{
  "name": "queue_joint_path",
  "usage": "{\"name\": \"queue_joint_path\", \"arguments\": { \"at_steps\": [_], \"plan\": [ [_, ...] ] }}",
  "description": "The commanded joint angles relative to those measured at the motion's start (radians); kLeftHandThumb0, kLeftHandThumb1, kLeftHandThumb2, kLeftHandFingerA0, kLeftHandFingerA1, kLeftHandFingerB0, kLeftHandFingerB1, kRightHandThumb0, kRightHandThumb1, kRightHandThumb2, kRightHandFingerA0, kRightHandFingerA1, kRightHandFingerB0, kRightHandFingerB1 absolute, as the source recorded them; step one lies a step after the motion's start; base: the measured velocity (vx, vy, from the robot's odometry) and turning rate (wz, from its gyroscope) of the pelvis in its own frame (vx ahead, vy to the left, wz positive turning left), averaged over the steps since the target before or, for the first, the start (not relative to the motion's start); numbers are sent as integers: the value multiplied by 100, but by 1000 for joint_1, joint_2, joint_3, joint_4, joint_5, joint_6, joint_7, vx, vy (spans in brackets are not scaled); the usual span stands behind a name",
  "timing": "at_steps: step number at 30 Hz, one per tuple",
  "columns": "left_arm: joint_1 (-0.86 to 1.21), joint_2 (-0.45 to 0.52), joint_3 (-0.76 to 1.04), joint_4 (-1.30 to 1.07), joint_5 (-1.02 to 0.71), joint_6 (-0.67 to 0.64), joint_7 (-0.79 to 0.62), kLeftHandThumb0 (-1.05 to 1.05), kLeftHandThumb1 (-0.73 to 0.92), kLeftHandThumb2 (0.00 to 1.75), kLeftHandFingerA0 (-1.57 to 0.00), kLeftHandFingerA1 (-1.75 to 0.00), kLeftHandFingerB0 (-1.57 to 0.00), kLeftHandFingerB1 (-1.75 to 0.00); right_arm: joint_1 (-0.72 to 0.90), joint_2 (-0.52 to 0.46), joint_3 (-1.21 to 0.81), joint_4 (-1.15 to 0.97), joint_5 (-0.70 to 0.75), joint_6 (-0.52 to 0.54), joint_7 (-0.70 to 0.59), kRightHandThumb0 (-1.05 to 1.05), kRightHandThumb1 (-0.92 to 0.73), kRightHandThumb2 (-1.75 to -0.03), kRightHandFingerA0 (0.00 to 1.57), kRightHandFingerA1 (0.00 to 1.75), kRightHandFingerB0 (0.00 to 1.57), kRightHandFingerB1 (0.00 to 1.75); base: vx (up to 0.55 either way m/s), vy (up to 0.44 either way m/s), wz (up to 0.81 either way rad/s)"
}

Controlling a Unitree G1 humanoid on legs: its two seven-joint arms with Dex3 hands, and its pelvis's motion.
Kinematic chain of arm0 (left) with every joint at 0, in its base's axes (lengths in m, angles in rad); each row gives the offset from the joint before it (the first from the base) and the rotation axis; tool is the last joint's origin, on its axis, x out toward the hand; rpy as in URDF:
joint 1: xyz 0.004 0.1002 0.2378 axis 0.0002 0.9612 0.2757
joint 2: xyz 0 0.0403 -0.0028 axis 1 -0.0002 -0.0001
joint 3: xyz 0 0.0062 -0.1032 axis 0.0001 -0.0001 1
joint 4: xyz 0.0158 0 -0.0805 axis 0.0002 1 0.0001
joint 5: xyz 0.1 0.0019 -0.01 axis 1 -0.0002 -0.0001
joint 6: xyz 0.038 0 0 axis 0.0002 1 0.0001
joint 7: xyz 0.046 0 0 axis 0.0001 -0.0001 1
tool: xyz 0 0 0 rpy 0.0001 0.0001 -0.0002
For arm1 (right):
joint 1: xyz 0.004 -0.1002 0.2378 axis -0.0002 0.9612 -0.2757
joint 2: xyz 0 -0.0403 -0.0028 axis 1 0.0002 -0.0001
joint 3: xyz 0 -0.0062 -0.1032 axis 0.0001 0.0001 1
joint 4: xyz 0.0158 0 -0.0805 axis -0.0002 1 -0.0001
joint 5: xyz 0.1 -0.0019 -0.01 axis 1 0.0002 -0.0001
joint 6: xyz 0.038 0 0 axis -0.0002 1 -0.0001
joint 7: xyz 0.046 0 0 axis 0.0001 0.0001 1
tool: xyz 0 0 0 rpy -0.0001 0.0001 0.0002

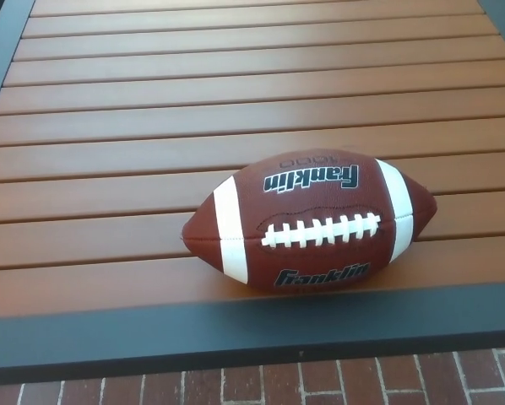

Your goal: Pick up a football using both hands and turn around and walk towards another desk and put it on the desk

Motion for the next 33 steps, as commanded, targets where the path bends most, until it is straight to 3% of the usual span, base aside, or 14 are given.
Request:
{"name": "queue_joint_path", "arguments": {
  "at_steps": [1, 13, 14, 16, 22, 29, 33],
  "plan": [
    [7, 11, -8, -1, 4, -61, 10, -5, 55, 98, -104, -106, -102, -93, 6, -10, -9, 1, 6, -1, -1, -17, -74, -80, 95, 93, 84, 74, 0, 0, 0],
    [-4, 6, 4, 12, -18, -72, 2, -5, 52, 107, -108, -109, -103, -97, -4, -4, -4, 13, 6, -12, -1, -14, -70, -87, 93, 93, 84, 73, 0, 0, 0],
    [-3, 11, -4, 12, -7, -63, 5, -5, 53, 105, -108, -108, -102, -97, -9, -3, -4, 18, 7, 1, 3, -15, -73, -79, 93, 94, 83, 73, 0, 0, 0],
    [0, 11, -9, 5, -2, -61, 9, -5, 52, 104, -109, -107, -102, -95, -11, -3, -2, 19, 5, 6, 4, -17, -74, -77, 91, 88, 82, 70, 0, 0, 0],
    [1, 12, -6, 3, -11, -55, 3, -3, 55, 102, -106, -107, -102, -95, -5, -5, 5, 29, -3, -23, -7, -18, -74, -71, 91, 92, 82, 71, 0, 0, 0],
    [9, 9, -6, 2, -16, -63, -3, -5, 54, 104, -106, -106, -102, -95, -1, -3, -6, 22, 16, -3, 12, -16, -72, -80, 93, 92, 84, 73, 0, 0, 0],
    [16, 13, -8, -10, -17, -54, -10, -4, 55, 102, -108, -109, -102, -94, 16, -11, -17, -4, 32, -10, 33, -16, -74, -77, 91, 85, 83, 71, 0, 0, 0]
  ]
}}
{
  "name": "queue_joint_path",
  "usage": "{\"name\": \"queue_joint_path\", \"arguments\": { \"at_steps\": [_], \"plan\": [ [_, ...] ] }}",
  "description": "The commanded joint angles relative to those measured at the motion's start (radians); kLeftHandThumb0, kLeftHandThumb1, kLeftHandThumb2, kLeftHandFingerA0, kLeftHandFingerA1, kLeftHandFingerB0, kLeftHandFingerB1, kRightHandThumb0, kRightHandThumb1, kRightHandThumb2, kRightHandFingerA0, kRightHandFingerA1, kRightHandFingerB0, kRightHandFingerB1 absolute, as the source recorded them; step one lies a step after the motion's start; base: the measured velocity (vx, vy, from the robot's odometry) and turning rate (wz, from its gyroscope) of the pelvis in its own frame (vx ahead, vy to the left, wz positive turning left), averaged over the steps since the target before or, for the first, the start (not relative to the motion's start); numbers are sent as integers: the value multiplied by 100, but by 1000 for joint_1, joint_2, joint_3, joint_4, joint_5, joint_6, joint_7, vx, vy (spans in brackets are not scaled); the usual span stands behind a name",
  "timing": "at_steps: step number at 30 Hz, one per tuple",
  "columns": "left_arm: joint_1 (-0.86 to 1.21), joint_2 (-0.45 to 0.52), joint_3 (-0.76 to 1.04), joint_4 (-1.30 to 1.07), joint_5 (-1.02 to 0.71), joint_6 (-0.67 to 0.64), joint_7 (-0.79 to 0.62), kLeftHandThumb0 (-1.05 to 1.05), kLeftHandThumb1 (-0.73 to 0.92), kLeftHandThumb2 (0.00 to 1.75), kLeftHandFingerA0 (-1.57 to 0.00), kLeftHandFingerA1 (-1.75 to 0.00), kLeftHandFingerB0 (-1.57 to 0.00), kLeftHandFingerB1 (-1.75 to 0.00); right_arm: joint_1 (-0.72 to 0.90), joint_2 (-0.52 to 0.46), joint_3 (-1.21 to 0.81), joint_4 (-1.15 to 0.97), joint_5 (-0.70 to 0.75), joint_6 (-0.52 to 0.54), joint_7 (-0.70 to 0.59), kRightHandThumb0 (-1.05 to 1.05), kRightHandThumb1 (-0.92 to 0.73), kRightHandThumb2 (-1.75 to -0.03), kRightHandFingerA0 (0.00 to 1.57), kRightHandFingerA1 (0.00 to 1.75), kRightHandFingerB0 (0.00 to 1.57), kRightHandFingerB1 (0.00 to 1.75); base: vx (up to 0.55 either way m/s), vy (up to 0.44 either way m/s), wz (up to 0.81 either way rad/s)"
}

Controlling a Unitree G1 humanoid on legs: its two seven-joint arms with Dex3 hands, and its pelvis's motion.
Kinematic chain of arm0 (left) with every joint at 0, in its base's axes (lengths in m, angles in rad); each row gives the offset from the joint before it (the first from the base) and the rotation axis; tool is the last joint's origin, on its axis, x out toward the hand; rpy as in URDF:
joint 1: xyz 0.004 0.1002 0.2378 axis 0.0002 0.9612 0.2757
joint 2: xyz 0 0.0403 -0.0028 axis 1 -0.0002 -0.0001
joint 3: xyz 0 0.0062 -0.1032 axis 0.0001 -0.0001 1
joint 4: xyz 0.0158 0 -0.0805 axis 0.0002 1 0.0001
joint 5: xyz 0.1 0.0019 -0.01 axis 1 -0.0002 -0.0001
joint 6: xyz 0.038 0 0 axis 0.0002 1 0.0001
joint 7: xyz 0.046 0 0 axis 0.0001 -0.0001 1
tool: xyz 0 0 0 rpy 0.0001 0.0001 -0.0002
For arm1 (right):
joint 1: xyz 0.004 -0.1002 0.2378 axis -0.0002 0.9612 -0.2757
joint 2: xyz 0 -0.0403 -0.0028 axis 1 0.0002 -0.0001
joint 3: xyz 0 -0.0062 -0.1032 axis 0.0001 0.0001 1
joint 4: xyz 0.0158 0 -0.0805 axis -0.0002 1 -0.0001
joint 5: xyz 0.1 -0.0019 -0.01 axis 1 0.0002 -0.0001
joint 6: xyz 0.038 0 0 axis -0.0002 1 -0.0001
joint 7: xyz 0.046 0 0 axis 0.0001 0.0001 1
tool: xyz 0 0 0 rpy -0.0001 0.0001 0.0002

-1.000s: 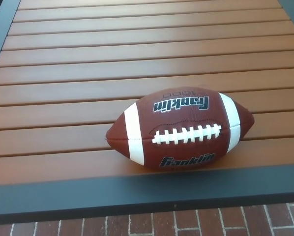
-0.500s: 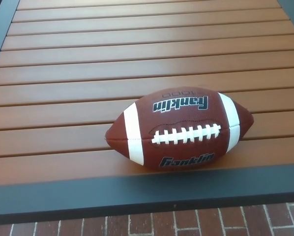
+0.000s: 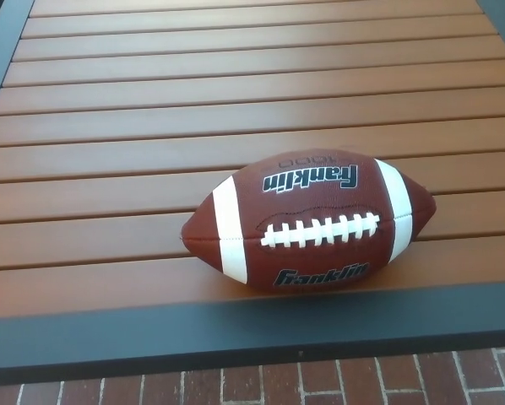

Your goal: Pick up a football using both hands and turn around and walk towards another desk and put it on the desk

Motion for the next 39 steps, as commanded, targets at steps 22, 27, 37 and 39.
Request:
{"name": "queue_joint_path", "arguments": {
  "at_steps": [22, 27, 37, 39],
  "plan": [
    [893, 99, 249, -1204, -602, 232, -543, 5, 50, 108, -98, -122, -89, -111, 1087, 29, -659, -1367, 802, 72, 380, -14, -73, -68, 99, 96, 89, 61, 0, 0, 0],
    [949, 155, 389, -1318, -813, 271, -589, 1, 61, 104, -95, -129, -88, -113, 1212, 68, -748, -1515, 915, 33, 406, -13, -75, -64, 95, 110, 87, 61, 0, 0, 0],
    [776, 362, 660, -1379, -1128, 207, -605, 7, 57, 108, -102, -126, -91, -114, 1184, -16, -1007, -1732, 1125, -11, 360, -10, -77, -63, 91, 113, 85, 60, 0, 0, 0],
    [709, 432, 700, -1361, -1183, 221, -604, 3, 63, 100, -101, -127, -88, -114, 1146, -45, -1036, -1766, 1145, 2, 321, -11, -76, -62, 93, 110, 85, 61, 0, 0, 0]
  ]
}}
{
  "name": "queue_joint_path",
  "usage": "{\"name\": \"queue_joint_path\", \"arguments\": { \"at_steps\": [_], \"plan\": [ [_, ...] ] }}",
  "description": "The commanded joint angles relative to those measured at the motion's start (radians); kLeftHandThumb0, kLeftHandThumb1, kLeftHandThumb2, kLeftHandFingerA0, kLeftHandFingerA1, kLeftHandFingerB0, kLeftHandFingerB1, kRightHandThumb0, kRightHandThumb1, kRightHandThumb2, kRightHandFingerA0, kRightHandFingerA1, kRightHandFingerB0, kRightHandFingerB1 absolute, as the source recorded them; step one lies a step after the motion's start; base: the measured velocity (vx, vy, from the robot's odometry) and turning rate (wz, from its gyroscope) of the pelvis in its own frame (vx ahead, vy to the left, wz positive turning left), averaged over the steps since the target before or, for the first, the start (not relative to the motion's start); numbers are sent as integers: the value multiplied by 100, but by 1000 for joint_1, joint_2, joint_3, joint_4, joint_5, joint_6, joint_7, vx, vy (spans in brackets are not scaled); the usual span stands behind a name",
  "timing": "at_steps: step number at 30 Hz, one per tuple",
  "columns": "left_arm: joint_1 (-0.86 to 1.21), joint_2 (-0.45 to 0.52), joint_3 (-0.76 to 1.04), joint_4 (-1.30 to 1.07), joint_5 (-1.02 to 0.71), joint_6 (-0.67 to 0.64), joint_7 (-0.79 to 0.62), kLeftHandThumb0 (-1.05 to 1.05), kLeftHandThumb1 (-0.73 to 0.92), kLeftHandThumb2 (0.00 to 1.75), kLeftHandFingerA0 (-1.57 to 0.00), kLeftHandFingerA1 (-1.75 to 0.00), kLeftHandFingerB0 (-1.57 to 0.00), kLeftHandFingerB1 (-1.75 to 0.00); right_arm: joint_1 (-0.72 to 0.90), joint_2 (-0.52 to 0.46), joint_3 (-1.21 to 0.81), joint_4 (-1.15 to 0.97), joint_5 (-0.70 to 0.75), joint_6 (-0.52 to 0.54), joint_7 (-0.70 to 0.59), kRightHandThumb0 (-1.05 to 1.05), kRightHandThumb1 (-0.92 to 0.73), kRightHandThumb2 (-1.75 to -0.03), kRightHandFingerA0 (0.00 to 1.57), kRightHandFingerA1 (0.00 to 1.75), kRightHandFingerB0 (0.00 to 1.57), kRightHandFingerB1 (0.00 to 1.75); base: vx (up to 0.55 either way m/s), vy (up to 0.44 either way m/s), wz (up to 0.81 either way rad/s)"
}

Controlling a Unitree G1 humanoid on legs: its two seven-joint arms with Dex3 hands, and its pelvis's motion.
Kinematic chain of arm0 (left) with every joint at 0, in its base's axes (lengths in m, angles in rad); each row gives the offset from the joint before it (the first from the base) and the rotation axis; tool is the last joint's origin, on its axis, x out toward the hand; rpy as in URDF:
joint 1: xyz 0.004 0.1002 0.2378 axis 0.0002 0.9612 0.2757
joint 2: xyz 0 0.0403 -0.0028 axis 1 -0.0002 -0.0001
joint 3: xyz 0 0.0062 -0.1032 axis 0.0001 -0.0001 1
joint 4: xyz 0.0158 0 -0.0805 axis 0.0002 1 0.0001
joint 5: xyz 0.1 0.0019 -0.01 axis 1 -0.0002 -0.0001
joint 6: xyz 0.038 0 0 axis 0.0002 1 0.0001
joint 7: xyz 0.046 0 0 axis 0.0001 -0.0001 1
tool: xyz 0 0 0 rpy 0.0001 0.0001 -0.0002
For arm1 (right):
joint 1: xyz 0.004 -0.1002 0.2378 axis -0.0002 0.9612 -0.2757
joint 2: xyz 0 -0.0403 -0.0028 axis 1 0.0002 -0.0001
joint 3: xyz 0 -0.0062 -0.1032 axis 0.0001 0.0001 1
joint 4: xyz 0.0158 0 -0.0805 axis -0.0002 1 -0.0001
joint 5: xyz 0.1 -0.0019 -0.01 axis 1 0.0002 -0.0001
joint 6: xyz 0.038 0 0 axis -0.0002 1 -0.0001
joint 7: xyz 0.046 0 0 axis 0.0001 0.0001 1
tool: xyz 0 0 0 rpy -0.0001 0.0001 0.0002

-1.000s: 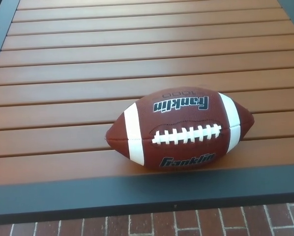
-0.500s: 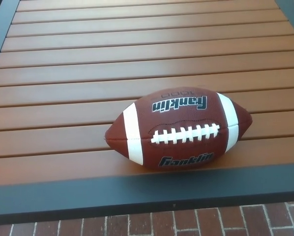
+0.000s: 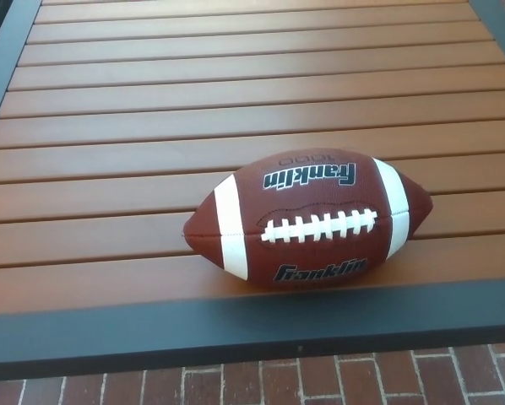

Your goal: Pick up a football using both hands and turn around and walk towards another desk and put it on the desk

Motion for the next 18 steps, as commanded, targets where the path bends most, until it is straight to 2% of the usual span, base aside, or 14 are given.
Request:
{"name": "queue_joint_path", "arguments": {
  "at_steps": [1, 2, 3, 5, 6, 8, 11, 12, 13, 15, 16, 17, 18],
  "plan": [
    [-52, 383, 401, -296, -805, 143, -259, 3, 63, 100, -101, -127, -88, -114, 115, -107, -393, -469, 661, -34, 43, -11, -76, -62, 93, 110, 85, 61, 0, 0, 0],
    [-52, 384, 404, -296, -808, 145, -260, 3, 63, 100, -101, -127, -88, -114, 114, -106, -397, -471, 664, -30, 44, -11, -76, -62, 93, 110, 85, 61, 0, 0, 0],
    [-195, 467, 377, -270, -841, 158, -211, 1, 61, 100, -103, -122, -90, -109, 38, -167, -409, -509, 685, 17, -45, -11, -76, -62, 96, 98, 85, 60, 0, 0, 0],
    [-254, 503, 373, -256, -860, 168, -192, 1, 61, 100, -103, -122, -90, -109, -2, -196, -414, -529, 696, 49, -84, -11, -76, -62, 96, 98, 85, 60, 0, 0, 0],
    [-307, 544, 355, -254, -902, 186, -149, 1, 61, 105, -104, -121, -94, -109, -70, -226, -400, -532, 660, 82, -125, -12, -76, -65, 97, 91, 85, 61, 0, 0, 0],
    [-500, 652, 258, -236, -966, 217, -31, 1, 60, 111, -104, -121, -94, -109, -280, -315, -321, -536, 586, 171, -236, -9, -75, -69, 97, 89, 84, 64, 0, 0, 0],
    [-523, 661, 252, -231, -972, 229, -23, 1, 60, 111, -104, -121, -94, -109, -302, -318, -319, -540, 587, 190, -240, -9, -75, -69, 97, 89, 84, 64, 0, 0, 0],
    [-705, 658, 87, -210, -929, 247, 22, 4, 55, 115, -106, -118, -95, -110, -481, -365, -213, -521, 541, 261, -299, 2, -66, -82, 100, 77, 87, 68, 0, 0, 0],
    [-784, 658, 17, -200, -912, 256, 42, 4, 55, 115, -106, -118, -95, -110, -560, -385, -168, -513, 522, 293, -325, 2, -66, -82, 100, 77, 87, 68, 0, 0, 0],
    [-795, 659, 16, -197, -914, 266, 45, 4, 55, 115, -106, -118, -95, -110, -571, -383, -169, -515, 522, 306, -324, 2, -66, -82, 100, 77, 87, 68, 0, 0, 0],
    [-852, 631, -43, -200, -872, 279, 63, 5, 60, 115, -106, -119, -94, -110, -643, -392, -121, -514, 517, 349, -353, -1, -64, -82, 95, 78, 86, 70, 0, 0, 0],
    [-966, 562, -169, -212, -763, 305, 102, 5, 55, 126, -102, -128, -93, -116, -810, -395, -17, -490, 471, 425, -391, 1, -58, -87, 97, 81, 87, 70, 0, 0, 0],
    [-1008, 526, -218, -219, -710, 318, 119, 5, 55, 126, -102, -128, -93, -116, -890, -380, 23, -466, 422, 447, -383, 1, -58, -87, 97, 81, 87, 70, 0, 0, 0]
  ]
}}
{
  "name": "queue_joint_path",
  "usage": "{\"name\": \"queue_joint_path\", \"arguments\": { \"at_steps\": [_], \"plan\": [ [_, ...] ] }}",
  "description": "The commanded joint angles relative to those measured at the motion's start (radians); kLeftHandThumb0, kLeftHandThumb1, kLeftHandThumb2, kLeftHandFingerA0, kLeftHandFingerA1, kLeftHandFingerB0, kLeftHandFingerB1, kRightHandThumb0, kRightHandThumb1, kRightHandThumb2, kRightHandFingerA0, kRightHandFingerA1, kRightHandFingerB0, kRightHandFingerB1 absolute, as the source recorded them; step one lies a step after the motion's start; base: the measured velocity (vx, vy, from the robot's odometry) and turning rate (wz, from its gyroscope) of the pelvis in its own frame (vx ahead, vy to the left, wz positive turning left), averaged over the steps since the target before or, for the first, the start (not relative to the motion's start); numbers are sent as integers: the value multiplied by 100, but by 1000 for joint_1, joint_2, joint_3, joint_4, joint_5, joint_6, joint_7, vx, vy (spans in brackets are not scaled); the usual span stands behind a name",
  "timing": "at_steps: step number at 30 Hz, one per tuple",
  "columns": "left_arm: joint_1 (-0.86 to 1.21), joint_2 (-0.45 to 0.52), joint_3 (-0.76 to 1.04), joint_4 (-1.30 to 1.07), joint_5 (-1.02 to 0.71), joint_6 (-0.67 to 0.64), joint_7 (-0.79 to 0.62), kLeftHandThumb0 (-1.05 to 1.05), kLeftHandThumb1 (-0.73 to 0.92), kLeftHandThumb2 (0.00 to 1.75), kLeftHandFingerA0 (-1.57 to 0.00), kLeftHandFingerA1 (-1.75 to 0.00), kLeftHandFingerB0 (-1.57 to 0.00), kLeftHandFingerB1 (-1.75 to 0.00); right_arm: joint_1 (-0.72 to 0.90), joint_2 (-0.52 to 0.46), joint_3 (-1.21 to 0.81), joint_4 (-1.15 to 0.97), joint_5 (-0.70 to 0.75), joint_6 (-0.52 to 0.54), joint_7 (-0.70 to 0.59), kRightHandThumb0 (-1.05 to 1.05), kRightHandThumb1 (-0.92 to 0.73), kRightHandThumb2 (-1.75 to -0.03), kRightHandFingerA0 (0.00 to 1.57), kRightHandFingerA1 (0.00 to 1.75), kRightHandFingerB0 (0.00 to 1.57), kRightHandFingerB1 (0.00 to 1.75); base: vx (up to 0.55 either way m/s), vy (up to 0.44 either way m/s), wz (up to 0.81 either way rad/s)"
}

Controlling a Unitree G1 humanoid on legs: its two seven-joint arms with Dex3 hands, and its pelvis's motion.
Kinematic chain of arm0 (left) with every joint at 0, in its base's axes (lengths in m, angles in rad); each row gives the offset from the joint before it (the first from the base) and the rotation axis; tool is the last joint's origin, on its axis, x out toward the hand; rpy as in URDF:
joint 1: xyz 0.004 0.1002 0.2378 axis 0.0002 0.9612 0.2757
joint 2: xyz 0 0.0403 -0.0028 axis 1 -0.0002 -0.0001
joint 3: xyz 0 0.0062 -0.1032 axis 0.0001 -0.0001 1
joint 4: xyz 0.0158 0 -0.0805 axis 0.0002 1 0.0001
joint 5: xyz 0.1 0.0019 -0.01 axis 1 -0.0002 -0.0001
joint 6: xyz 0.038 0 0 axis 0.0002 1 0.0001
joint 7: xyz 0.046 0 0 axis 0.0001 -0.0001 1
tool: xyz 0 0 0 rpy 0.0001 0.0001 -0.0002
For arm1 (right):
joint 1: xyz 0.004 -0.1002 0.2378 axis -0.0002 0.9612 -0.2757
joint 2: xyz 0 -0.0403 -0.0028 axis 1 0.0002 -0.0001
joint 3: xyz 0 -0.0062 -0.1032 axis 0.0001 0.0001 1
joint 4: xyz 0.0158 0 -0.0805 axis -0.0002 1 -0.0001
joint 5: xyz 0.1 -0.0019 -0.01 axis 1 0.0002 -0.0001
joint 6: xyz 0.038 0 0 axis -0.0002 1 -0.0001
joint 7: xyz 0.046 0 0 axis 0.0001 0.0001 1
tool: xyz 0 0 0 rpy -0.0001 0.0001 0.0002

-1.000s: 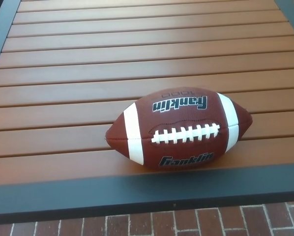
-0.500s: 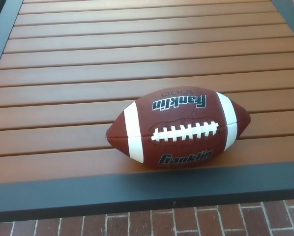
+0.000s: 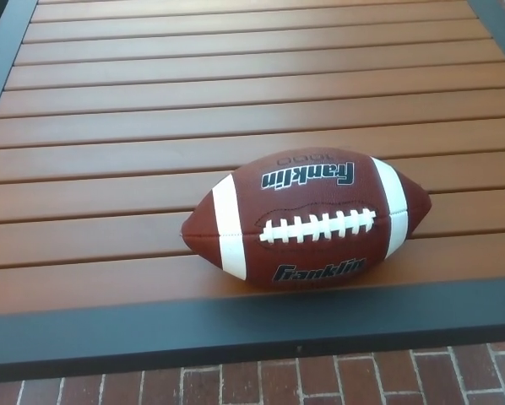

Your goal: Pick up a football using both hands and turn around and walk towards another desk and put it on the desk

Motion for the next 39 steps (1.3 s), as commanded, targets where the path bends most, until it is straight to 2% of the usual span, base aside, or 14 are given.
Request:
{"name": "queue_joint_path", "arguments": {
  "at_steps": [1, 2, 5, 7, 12, 14, 15, 20, 21, 24, 25, 29, 34, 39],
  "plan": [
    [-607, 156, -330, -128, -408, 304, 156, 5, 55, 126, -102, -128, -93, -116, -671, -207, 180, -174, 252, 414, -339, 1, -58, -87, 97, 81, 87, 70, 0, 0, 0],
    [-650, 77, -402, -138, -347, 335, 219, 7, 60, 123, -98, -132, -93, -117, -782, -161, 246, -132, 195, 443, -335, -2, -56, -92, 97, 81, 88, 70, 0, 0, 0],
    [-678, 41, -435, -141, -321, 356, 252, 7, 60, 123, -98, -132, -93, -117, -847, -131, 276, -115, 162, 473, -331, -2, -56, -92, 97, 81, 88, 70, 0, 0, 0],
    [-761, -49, -505, -71, -193, 392, 303, 8, 66, 118, -85, -134, -84, -108, -985, -86, 327, -64, 93, 514, -347, 3, -60, -96, 95, 79, 88, 71, 0, 0, 0],
    [-812, -61, -504, -1, -143, 411, 300, 6, 63, 117, -87, -131, -85, -104, -1057, -71, 320, -75, 61, 584, -374, 1, -52, -113, 93, 87, 89, 76, 0, 0, 0],
    [-843, -46, -499, 23, -123, 419, 289, 6, 60, 114, -90, -128, -84, -101, -1102, -55, 329, -57, 43, 594, -377, 0, -52, -113, 93, 94, 85, 86, 0, 0, 0],
    [-943, -41, -512, 92, -105, 441, 286, 1, 58, 114, -94, -106, -88, -95, -1168, -31, 361, -11, -3, 605, -378, 0, -52, -112, 93, 93, 83, 85, 0, 0, 0],
    [-1041, -65, -529, 163, -65, 446, 288, -2, 54, 111, -96, -104, -90, -94, -1257, 10, 428, 68, -60, 638, -353, 0, -53, -111, 93, 93, 85, 85, 0, 0, 0],
    [-1065, -97, -545, 182, -45, 442, 312, -7, 53, 111, -94, -101, -87, -90, -1279, 27, 480, 138, -110, 643, -336, 1, -62, -97, 91, 82, 86, 72, 0, 0, 0],
    [-1070, -137, -563, 188, -30, 454, 346, -11, 62, 97, -88, -98, -84, -80, -1299, 53, 535, 240, -166, 652, -320, 2, -58, -105, 84, 72, 83, 66, 0, 0, 0],
    [-1054, -152, -576, 184, -12, 453, 356, -8, 55, 112, -89, -92, -79, -82, -1299, 73, 546, 282, -166, 654, -319, -7, -64, -92, 80, 64, 73, 60, 0, 0, 0],
    [-1006, -175, -603, 177, 24, 472, 376, -11, 63, 93, -84, -85, -77, -69, -1299, 115, 575, 384, -182, 693, -331, -12, -68, -86, 71, 60, 63, 55, 0, 0, 0],
    [-929, -224, -613, 225, 84, 440, 387, -17, 83, 68, -57, -66, -53, -55, -1257, 143, 589, 492, -192, 726, -326, -37, -82, -64, 55, 48, 47, 42, 0, 0, 0],
    [-908, -272, -622, 279, 154, 404, 404, -21, 85, 64, -49, -55, -45, -48, -1262, 170, 598, 550, -209, 736, -326, -42, -82, -64, 53, 47, 46, 42, 0, 0, 0]
  ]
}}
